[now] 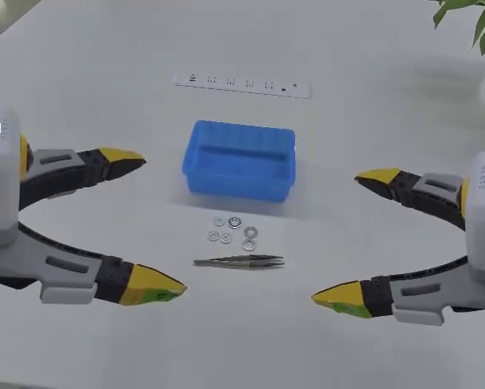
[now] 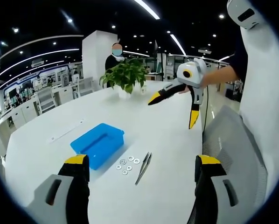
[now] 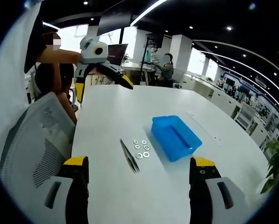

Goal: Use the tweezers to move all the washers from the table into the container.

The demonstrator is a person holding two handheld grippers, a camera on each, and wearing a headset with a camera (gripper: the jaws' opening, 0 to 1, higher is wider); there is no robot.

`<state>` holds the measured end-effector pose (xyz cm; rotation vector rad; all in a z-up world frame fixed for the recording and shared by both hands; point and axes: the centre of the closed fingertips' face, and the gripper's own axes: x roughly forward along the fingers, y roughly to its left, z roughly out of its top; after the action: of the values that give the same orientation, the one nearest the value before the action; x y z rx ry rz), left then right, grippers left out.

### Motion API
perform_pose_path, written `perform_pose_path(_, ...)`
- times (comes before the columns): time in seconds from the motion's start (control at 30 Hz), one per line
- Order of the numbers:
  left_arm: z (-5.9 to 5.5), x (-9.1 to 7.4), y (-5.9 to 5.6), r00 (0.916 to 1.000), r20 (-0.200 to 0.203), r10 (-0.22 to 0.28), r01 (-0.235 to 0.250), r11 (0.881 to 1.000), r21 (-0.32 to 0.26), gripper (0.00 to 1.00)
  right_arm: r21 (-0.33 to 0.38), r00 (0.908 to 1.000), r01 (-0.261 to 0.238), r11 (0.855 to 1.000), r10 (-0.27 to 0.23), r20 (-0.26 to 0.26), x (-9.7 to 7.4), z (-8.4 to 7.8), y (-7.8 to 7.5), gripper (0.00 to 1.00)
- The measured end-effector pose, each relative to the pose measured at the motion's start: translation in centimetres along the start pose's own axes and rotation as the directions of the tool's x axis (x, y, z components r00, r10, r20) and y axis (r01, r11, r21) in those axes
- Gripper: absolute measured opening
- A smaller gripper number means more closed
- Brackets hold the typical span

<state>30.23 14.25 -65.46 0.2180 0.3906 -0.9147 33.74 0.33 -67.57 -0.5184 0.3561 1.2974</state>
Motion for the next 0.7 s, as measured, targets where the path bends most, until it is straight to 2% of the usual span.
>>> perform_pose_path(0.7,-0.96,0.26,0.72,0.9997,-0.019,-0.016,0.016,1.0,-0.008,0.99,0.021,0.9999,-0.001,1.0,0.002,-0.017,0.74,-0.45,-0.49,0.89)
